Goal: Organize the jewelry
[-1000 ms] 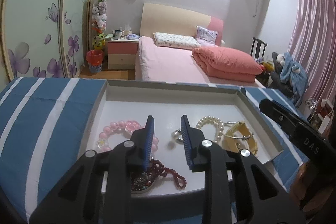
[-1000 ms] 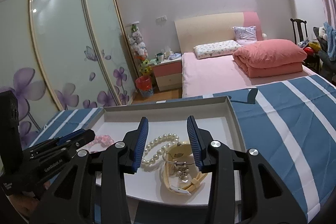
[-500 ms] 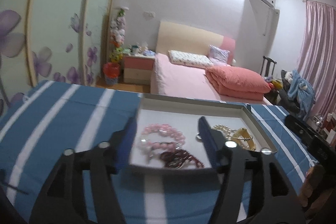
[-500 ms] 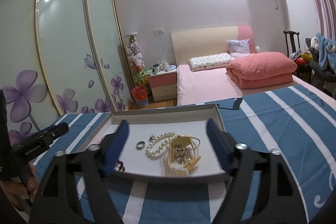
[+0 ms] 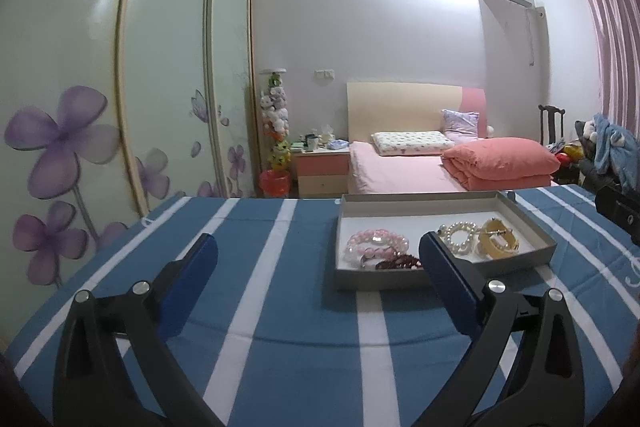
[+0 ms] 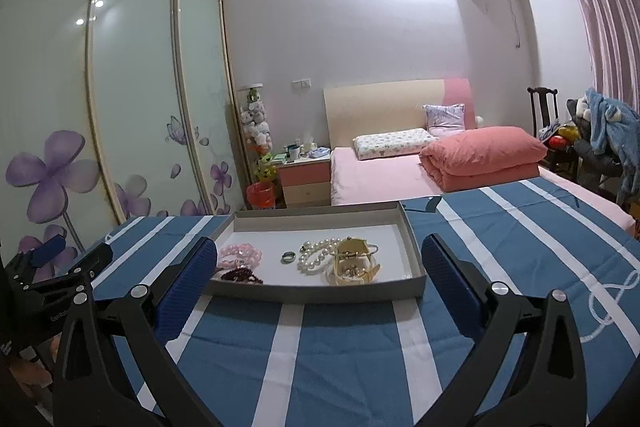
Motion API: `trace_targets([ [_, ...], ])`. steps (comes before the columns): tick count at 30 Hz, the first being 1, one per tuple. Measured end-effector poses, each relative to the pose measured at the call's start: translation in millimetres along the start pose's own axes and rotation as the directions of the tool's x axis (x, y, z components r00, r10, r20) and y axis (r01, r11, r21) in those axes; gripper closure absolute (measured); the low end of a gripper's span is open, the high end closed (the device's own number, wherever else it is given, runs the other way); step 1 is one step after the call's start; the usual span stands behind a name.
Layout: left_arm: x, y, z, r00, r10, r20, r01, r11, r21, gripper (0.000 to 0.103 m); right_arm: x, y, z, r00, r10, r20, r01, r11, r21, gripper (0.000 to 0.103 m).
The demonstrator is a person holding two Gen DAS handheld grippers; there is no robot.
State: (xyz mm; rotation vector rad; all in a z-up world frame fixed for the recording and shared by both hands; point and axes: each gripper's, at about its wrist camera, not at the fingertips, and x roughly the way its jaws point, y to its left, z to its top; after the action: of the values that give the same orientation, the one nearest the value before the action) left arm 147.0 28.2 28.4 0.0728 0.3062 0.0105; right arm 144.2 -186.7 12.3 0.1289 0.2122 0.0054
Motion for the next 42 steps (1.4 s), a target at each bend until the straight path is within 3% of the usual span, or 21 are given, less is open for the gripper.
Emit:
trace_targets([
  [16, -34.0, -9.2, -27.8, 0.999, 0.041, 0.004, -0.041, 0.999, 0.015, 0.004, -21.5, 13.5, -34.4, 0.999, -0.037, 0.009, 0.038, 0.995, -0.091, 0.002],
  [42, -31.2, -16.3, -28.1, 1.000, 0.021, -0.014, -0.021, 1.000, 0.010, 0.004, -23.7, 3.6, -34.8, 0.999, -0.052, 0.001, 0.052, 0.997, -0.053, 0.002],
])
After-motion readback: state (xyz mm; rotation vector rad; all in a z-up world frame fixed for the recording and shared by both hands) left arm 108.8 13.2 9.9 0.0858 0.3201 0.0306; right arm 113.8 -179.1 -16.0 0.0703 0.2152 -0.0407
